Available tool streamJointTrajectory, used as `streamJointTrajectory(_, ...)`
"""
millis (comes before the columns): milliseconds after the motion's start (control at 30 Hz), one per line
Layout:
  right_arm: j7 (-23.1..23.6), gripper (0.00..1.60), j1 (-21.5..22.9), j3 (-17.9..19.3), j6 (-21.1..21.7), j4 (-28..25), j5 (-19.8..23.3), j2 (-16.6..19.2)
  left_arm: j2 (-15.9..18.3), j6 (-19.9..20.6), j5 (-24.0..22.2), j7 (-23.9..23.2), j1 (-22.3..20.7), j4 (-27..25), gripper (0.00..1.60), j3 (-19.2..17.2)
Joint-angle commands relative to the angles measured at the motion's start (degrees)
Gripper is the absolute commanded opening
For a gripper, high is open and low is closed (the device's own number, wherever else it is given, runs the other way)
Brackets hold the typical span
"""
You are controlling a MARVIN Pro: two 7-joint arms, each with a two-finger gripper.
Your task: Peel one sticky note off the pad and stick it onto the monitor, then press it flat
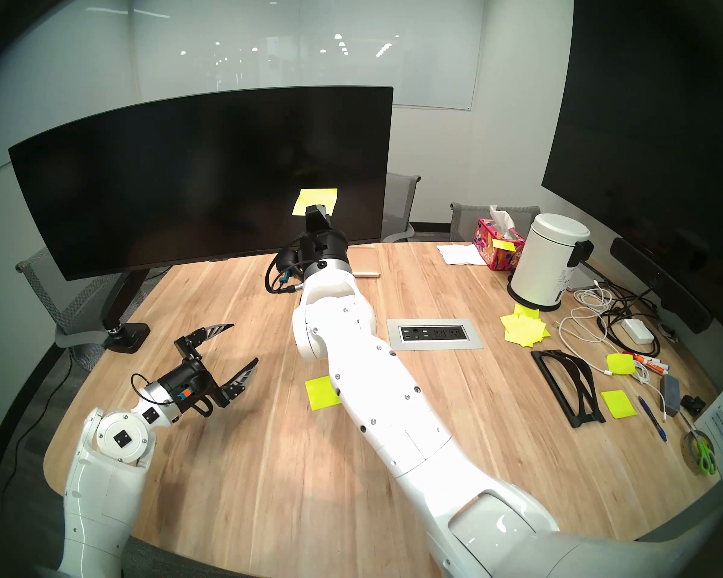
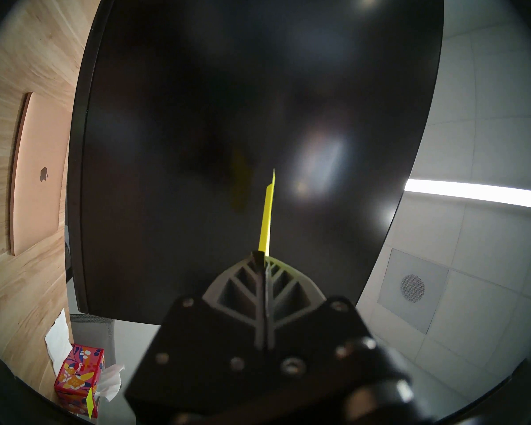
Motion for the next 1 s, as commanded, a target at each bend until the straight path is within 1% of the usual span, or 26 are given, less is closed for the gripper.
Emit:
streamJointTrajectory(0,-1.23,0.00,1.41,-0.39,-1.25,-1.12,-0.19,0.40,0.11,-0.18,0.12,0.01,-0.23,-1.25,1.60,0.07)
streamJointTrajectory(300,-1.33,0.00,1.15,-0.57,-4.02,-2.52,0.23,2.15,0.01,-0.22,0.15,-0.10,-0.25,-1.25,1.60,-0.01)
streamJointTrajectory(567,-0.24,0.00,1.39,0.00,-6.48,-3.76,1.51,3.17,-0.07,-0.26,0.17,-0.18,-0.27,-1.24,1.60,-0.07)
streamJointTrajectory(667,0.24,0.00,2.04,0.41,-7.20,-3.51,2.15,2.88,-0.10,-0.29,0.17,-0.21,-0.29,-1.23,1.60,-0.09)
streamJointTrajectory(700,1.03,0.00,2.34,0.72,-7.82,-3.43,2.94,2.51,-0.10,-0.29,0.17,-0.22,-0.29,-1.23,1.60,-0.10)
streamJointTrajectory(967,0.98,0.00,5.36,1.51,-8.98,0.08,3.71,1.05,-0.18,-0.35,0.18,-0.30,-0.32,-1.20,1.60,-0.16)
